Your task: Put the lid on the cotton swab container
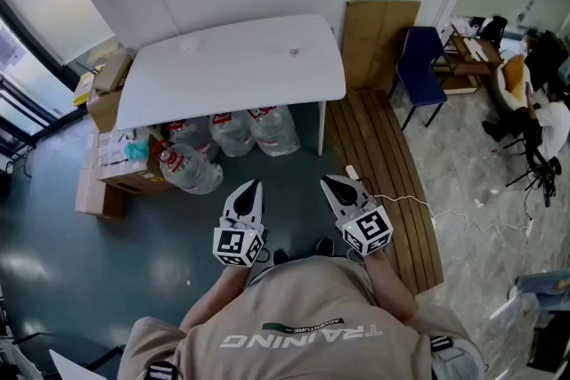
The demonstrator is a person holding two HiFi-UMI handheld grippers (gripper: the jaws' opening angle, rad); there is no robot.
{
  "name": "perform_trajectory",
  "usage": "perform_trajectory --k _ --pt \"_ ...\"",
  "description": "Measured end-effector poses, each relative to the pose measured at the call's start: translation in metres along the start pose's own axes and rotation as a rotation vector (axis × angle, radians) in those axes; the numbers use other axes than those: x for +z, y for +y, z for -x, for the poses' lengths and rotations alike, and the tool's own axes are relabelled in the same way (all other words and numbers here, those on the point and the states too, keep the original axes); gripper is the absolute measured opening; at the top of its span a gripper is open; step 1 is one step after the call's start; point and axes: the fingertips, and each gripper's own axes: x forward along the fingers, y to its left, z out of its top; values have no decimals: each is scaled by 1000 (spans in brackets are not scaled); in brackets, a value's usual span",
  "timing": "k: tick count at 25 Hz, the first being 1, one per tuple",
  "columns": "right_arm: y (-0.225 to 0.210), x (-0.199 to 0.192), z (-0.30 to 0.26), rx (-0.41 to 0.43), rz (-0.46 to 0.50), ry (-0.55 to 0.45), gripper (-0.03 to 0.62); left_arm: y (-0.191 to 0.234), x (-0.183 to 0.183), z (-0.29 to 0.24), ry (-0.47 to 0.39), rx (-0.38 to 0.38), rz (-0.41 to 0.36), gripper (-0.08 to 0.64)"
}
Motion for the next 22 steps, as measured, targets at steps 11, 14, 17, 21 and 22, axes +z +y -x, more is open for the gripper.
perform_trajectory --k 11,14,17,21,22 --pt "-29 0 9 20 20 -21 18 -19 -6 -28 5 6 -1 12" --pt "-36 3 13 36 32 -36 18 -25 -6 -37 5 14 8 12" --pt "-44 3 13 41 46 -41 18 -28 -8 -45 7 16 13 12" --pt "-57 -4 7 47 51 -23 18 -34 -15 -56 27 17 24 12" --pt "-58 -5 7 48 47 -19 18 -36 -15 -57 32 19 28 12"
